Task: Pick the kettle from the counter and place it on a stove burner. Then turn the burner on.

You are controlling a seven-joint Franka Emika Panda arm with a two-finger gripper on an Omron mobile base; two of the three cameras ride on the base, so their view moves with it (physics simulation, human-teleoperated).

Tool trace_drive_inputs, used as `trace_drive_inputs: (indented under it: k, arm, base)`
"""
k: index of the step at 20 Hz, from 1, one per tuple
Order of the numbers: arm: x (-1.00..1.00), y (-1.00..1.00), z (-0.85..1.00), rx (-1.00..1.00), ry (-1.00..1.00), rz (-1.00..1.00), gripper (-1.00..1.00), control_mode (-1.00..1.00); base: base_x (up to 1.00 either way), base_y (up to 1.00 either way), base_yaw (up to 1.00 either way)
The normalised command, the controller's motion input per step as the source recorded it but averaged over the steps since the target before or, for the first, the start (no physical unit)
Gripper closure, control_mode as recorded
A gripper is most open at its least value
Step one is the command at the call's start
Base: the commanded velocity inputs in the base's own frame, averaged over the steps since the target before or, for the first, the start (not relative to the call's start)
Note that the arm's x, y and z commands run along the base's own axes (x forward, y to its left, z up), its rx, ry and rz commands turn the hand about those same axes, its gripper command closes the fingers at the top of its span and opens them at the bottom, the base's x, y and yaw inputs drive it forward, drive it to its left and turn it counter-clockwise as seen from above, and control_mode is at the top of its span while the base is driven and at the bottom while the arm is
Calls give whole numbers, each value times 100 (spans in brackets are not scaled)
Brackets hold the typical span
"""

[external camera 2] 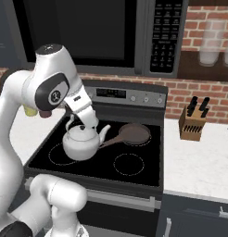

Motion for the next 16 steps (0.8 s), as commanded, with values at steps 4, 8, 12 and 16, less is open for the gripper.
trace_drive_inputs:
  k: [4,8,12,16]
  arm:
    - [-1,31,0,0,0,20,100,-100]
    - [0,37,0,0,-1,19,100,-100]
    - [0,51,0,0,0,17,100,-100]
    - [1,60,0,0,6,18,100,-100]
  base:
    - [0,0,0]
    - [0,0,0]
    - [0,0,0]
    - [0,0,0]
